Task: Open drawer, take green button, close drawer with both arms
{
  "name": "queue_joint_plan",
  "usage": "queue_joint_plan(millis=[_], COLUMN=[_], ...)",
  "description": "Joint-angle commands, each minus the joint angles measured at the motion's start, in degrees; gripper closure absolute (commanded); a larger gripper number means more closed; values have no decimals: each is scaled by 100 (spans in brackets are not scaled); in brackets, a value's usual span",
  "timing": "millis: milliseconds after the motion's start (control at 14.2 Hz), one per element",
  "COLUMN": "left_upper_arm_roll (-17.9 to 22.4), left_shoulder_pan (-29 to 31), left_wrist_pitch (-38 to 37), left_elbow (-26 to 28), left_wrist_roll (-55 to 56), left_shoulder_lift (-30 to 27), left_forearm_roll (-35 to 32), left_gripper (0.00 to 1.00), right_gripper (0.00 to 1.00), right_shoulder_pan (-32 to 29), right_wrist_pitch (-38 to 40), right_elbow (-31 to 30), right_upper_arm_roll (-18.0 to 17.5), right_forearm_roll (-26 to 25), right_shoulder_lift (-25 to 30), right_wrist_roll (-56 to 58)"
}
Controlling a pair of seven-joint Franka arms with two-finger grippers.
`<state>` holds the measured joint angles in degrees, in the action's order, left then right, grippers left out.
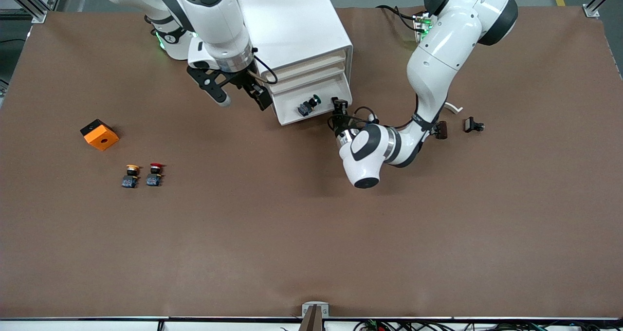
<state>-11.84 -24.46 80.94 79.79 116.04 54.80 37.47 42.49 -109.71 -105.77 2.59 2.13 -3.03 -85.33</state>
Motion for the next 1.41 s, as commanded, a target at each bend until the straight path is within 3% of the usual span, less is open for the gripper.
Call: queue_joint_plan(millis=[0, 633, 1055, 1195, 1336], left_upper_arm_roll=[-20, -20, -20, -20, -20], left_shoulder_pan=[134, 521, 591, 591, 591], left_wrist_pitch=[36, 62, 62, 62, 62], left_elbow=[-429, -570, -561, -561, -561], left_wrist_roll=[33, 6, -11, -11, -11], left_shoulder_lift=[180, 180, 268, 268, 303], left_forearm_roll=[165, 305, 376, 384, 384], left_gripper=[83, 81, 75, 65, 41], right_gripper=[0, 0, 0, 0, 0], right_shoulder_pan=[233, 576, 831, 928, 971], right_wrist_pitch=[-182, -1252, -1535, -1772, -1843], right_elbow=[-14, 74, 486, 531, 566], right_upper_arm_roll=[49, 49, 49, 57, 57], right_forearm_roll=[33, -64, -555, -591, -600], right_shoulder_lift=[-136, -979, -1752, -1981, -2096], right_wrist_roll=[-369, -695, -765, -836, -836])
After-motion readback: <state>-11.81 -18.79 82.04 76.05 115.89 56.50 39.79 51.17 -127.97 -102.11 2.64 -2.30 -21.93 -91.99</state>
